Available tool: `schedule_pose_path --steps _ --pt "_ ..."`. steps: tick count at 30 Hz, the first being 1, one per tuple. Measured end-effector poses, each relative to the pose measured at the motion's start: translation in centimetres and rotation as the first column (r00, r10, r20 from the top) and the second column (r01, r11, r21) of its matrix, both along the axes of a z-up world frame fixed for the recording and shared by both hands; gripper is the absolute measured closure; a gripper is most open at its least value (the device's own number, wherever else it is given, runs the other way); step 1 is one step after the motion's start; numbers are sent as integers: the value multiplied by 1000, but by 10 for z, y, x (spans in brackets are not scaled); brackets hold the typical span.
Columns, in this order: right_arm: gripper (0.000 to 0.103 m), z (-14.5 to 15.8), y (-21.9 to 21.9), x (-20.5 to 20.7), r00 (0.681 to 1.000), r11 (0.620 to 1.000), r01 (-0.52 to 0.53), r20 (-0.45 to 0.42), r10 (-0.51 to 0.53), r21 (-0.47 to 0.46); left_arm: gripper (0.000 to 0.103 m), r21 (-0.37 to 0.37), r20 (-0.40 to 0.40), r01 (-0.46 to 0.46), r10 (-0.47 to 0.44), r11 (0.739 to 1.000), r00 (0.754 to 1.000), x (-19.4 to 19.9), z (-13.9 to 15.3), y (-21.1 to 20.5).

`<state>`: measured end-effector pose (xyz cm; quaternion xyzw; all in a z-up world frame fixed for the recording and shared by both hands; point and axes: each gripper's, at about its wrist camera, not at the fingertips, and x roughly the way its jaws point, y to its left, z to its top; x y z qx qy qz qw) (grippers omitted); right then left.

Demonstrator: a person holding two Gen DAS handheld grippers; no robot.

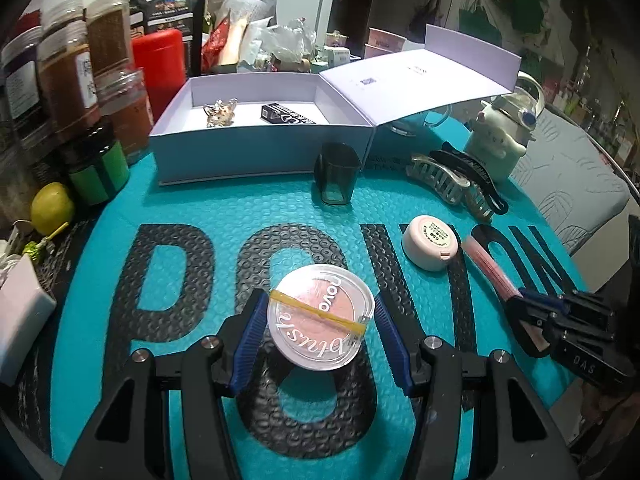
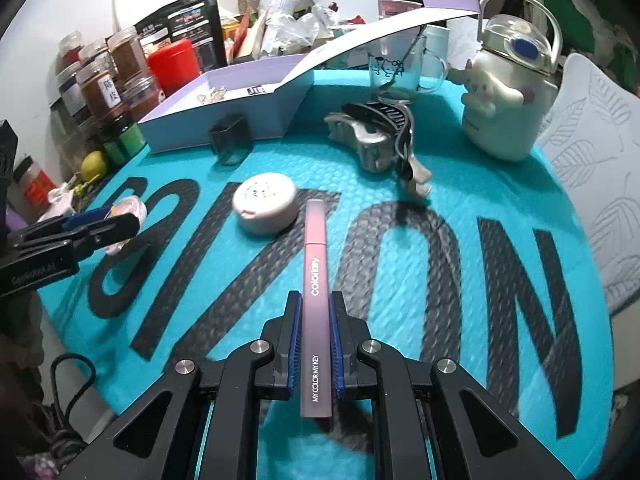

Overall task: Organize rigid objects
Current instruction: 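Lift the pink compact and lip gloss tube off the mat with both grippers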

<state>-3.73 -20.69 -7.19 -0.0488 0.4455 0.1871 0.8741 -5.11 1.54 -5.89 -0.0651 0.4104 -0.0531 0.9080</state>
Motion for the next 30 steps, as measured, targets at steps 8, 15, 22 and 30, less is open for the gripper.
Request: schedule_pose_path --steps 8,15,22,30 --pt "90 12 3 -19 1000 1000 -4 26 3 26 49 -8 10 -24 24 1000 1000 -14 9 8" --pt "90 26 15 -28 997 997 -45 59 41 67 49 1 18 -58 58 998 998 -20 21 19" --pt "90 35 33 -26 992 988 -114 68 108 102 49 7 35 -95 95 995 995 -22 32 31" --pt "90 39 56 -22 979 976 -197 79 190 92 49 4 40 -140 139 990 989 -21 39 49"
